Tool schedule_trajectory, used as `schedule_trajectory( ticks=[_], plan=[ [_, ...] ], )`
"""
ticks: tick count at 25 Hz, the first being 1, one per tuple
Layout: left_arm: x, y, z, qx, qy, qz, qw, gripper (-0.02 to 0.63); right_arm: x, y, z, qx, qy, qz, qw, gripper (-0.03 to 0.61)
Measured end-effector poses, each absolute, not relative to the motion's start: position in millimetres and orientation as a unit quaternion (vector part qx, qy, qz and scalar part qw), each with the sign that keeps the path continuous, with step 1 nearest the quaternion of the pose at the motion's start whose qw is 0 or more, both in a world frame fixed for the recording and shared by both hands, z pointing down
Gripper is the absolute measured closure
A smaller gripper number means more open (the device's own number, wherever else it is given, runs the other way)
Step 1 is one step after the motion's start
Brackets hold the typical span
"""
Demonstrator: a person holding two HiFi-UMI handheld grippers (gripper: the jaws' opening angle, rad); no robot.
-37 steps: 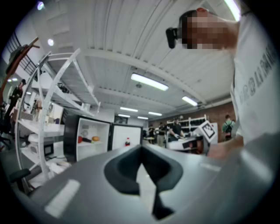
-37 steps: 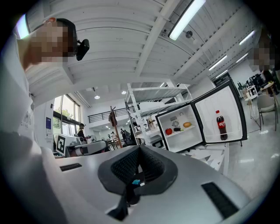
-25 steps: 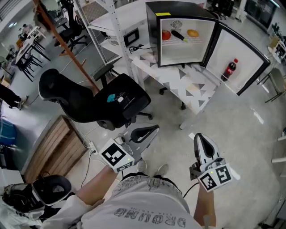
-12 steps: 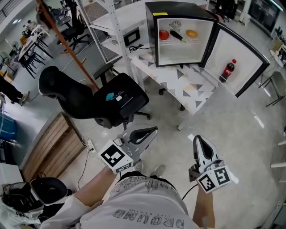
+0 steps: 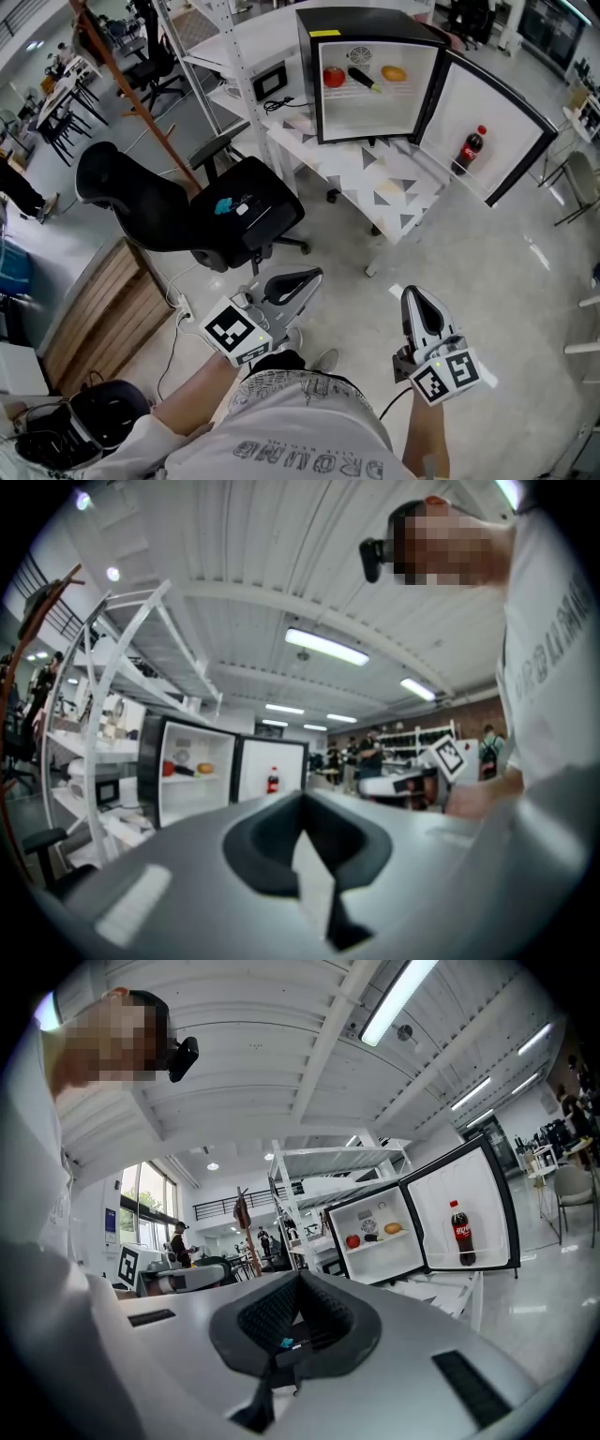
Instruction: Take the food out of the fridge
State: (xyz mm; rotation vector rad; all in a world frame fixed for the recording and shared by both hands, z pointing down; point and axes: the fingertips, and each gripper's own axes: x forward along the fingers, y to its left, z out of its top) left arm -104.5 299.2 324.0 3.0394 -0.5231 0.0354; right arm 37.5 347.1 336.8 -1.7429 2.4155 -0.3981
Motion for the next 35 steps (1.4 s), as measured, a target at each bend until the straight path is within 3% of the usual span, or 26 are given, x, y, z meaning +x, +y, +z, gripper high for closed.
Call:
schedule_trajectory(
  ticks=[19,35],
  plan=[
    [-81,246,335,0.984,-0.175,0.009,0.035,0.607,62,297,352,-0.577,0.801,-0.144,0.065,0.588],
    [-57,118,351,0.985,-0.166,0.016,0.051,0.607,87,166,367,-0.584,0.794,-0.158,0.058,0.588]
  ],
)
